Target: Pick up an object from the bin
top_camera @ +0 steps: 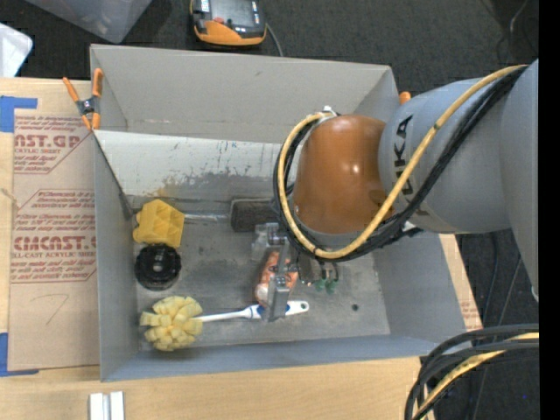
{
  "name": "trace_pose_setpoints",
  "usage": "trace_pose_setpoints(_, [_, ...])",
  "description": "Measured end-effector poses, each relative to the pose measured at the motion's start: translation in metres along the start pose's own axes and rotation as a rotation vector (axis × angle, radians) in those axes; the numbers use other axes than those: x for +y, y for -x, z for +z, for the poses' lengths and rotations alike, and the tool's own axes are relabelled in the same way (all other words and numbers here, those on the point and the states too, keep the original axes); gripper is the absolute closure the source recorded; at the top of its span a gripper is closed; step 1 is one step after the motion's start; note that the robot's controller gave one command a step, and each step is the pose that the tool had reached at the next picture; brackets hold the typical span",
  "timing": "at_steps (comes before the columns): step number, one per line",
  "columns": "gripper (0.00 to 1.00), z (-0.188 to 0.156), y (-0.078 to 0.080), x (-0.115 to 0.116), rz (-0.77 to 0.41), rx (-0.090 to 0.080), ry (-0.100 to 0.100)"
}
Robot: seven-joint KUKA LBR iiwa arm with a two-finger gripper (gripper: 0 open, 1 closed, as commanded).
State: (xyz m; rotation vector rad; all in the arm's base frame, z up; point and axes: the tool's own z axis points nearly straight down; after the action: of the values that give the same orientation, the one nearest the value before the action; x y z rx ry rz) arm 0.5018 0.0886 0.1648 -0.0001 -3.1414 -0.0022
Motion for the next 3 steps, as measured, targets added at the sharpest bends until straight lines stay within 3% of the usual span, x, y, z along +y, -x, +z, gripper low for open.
trace_pose_setpoints(1, [0.0,0.093,-0.017,0.018,0.009,-0.008,0.003])
trace_pose_setpoints(2, [0.0,0.043,-0.022,0.02,-0.097,-0.012,0.001])
trace_pose_setpoints(3, [0.0,0.085,-0.018,0.019,-0.012,-0.008,0.003])
